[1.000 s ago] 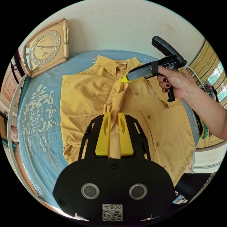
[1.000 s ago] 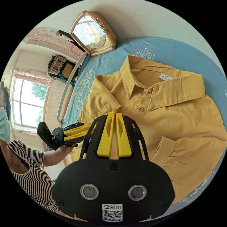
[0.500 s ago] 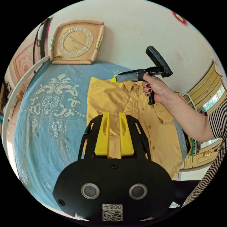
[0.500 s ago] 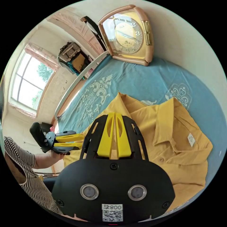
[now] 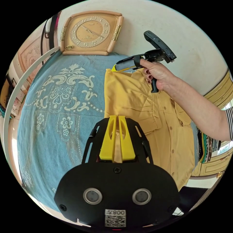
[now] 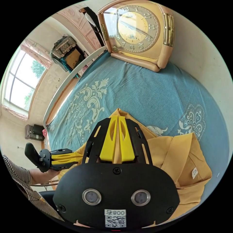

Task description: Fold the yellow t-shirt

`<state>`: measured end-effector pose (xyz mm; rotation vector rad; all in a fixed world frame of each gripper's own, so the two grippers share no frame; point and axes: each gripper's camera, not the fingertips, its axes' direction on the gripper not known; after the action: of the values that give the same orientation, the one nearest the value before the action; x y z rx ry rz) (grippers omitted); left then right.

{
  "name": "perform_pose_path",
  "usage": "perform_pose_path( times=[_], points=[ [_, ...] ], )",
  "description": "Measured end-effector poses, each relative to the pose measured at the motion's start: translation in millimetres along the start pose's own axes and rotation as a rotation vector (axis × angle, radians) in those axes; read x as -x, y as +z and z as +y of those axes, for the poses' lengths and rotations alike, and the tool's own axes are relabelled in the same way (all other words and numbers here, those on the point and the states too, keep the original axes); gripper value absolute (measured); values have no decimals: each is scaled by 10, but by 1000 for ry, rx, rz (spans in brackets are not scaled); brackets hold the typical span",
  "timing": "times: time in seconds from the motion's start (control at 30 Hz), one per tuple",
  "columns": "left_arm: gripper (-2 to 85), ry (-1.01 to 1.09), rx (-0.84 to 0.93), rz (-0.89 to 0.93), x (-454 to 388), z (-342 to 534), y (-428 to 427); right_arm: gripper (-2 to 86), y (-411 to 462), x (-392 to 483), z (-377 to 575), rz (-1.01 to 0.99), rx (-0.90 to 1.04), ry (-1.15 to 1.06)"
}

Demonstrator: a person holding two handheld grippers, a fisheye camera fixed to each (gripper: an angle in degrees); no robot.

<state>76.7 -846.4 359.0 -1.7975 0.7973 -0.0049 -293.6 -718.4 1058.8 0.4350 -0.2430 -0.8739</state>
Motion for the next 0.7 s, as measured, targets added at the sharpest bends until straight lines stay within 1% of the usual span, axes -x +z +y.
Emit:
perform_pose_path(
  times=[0.07,0.13,0.23,0.33,0.4,0.5,0.6,0.63,0.67,0.7],
  points=[
    [10,1,19,-1,-9,-43,37,2,-4,24,-9,-7,2,-1],
    [9,0,24,6,-9,-88,53,2,82,16,-57,-3,45,7],
    [7,-6,11,-2,-35,-173,13,2,35,-15,-63,-56,44,24],
    [6,-2,-32,23,-86,-226,-100,2,-293,69,133,-64,-31,4],
    [6,12,-43,43,-139,-264,-151,2,-644,138,473,-65,-79,-16],
    [5,43,-22,59,-250,-337,-123,2,-930,181,1057,-56,-90,20],
    [4,42,62,16,-313,-417,66,2,-856,160,1523,24,5,93],
    [4,44,54,27,-329,-440,86,2,-812,140,1583,21,34,110],
    [4,37,49,39,-343,-477,73,2,-782,118,1679,-4,44,125],
    [4,37,55,40,-356,-498,71,2,-863,110,1743,-22,-6,147]
  ],
)
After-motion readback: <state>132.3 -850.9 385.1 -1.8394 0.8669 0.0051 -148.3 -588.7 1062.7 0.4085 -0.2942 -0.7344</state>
